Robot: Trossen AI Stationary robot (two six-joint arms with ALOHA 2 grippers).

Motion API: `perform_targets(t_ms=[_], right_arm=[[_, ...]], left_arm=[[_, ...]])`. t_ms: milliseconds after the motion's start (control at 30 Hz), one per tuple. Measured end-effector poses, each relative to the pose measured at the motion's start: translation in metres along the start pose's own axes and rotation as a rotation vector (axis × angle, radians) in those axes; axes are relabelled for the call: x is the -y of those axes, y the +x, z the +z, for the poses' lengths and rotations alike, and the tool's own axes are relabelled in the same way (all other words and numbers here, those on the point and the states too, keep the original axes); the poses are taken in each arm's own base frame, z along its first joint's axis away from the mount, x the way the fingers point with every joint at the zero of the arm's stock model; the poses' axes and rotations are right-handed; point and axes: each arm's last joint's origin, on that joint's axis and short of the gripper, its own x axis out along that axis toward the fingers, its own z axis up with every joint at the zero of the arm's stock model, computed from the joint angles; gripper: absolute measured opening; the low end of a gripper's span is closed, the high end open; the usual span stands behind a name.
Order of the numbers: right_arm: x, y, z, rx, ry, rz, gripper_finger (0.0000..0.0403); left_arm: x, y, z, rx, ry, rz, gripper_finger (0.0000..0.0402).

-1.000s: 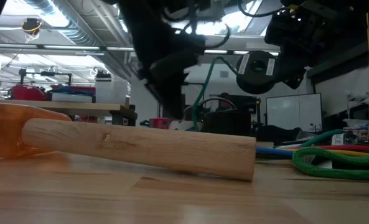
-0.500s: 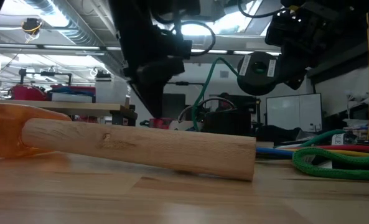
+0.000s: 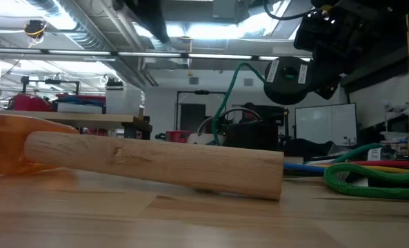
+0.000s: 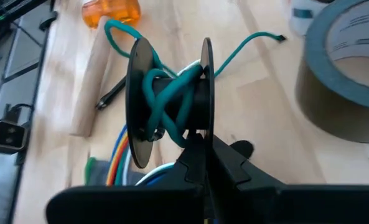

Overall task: Coil cords
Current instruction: Coil the blue wire onto the spool

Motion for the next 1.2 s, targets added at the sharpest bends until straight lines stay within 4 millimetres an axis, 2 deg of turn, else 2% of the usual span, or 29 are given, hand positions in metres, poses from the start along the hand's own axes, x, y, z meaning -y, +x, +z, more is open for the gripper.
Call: perform_targets(t_ms=[200, 333, 567, 800, 900, 1000, 1100, 1200], right_arm=[[-0.002, 0.0, -0.001, -0.025, 0.001, 0.067, 0.0005], [-0.002, 0.0, -0.001, -0.034, 0.001, 0.089, 0.0005], [-0.003, 0.0, -0.001, -0.038, 0.009, 0.097, 0.0005], [-0.003, 0.0, -0.001, -0.037, 0.01, 0.097, 0.0005], [-0.003, 0.0, -0.001, -0.036, 0.012, 0.097, 0.0005], [-0.003, 0.0, 0.0, -0.033, 0.011, 0.098, 0.0005], [-0.003, 0.0, 0.001, -0.022, 0.008, 0.103, 0.0005], [-0.004, 0.0, 0.004, 0.008, -0.003, 0.114, 0.0005]], left_arm=[[-0.041, -0.052, -0.003, 0.1, -0.039, 0.005, 0.0001], [-0.059, -0.078, -0.013, 0.117, -0.005, -0.029, 0.0], [-0.09, -0.113, -0.038, 0.102, 0.009, -0.076, 0.0001], [-0.127, -0.142, -0.065, 0.114, -0.128, -0.162, 0.0001], [-0.137, -0.145, -0.08, 0.179, -0.172, -0.221, 0.0001], [-0.136, -0.137, -0.098, 0.208, -0.203, -0.254, 0.0001], [-0.12, -0.12, -0.118, 0.245, -0.23, -0.267, 0.0001], [-0.091, -0.097, -0.139, 0.319, -0.226, -0.261, 0.0001]])
